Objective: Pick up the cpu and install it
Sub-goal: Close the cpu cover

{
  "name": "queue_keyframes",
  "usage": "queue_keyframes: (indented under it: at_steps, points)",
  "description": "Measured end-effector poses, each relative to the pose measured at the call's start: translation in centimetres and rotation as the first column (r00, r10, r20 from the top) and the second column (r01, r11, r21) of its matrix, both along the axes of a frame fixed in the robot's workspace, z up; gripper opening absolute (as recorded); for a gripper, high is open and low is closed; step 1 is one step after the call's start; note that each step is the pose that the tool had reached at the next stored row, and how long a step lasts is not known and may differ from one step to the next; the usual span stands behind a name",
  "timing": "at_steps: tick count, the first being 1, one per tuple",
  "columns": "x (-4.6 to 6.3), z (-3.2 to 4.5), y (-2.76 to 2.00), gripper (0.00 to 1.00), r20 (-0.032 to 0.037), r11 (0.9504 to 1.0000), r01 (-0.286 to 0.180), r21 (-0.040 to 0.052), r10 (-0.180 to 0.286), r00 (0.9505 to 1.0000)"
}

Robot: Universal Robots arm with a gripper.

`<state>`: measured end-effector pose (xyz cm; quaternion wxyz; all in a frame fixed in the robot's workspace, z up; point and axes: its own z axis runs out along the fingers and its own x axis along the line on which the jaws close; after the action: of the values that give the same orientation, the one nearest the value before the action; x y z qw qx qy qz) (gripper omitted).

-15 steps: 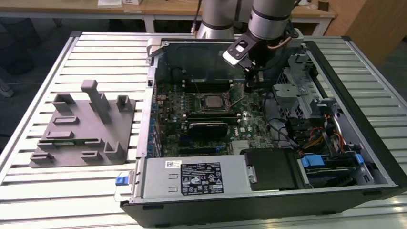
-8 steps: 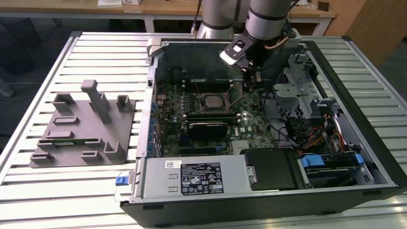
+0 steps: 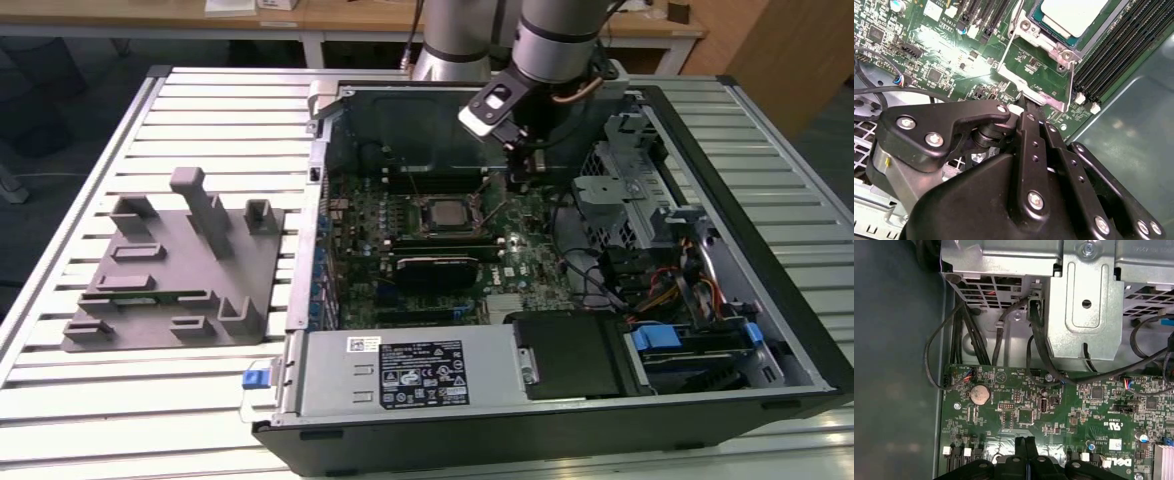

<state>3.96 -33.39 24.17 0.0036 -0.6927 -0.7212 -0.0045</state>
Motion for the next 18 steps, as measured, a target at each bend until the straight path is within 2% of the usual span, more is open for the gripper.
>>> queue_keyframes:
  at_steps: [18]
  points:
    - [-1.5, -0.02, 0.00, 0.11, 0.0000, 1.0000, 0.000, 0.0000, 0.000, 1.0000]
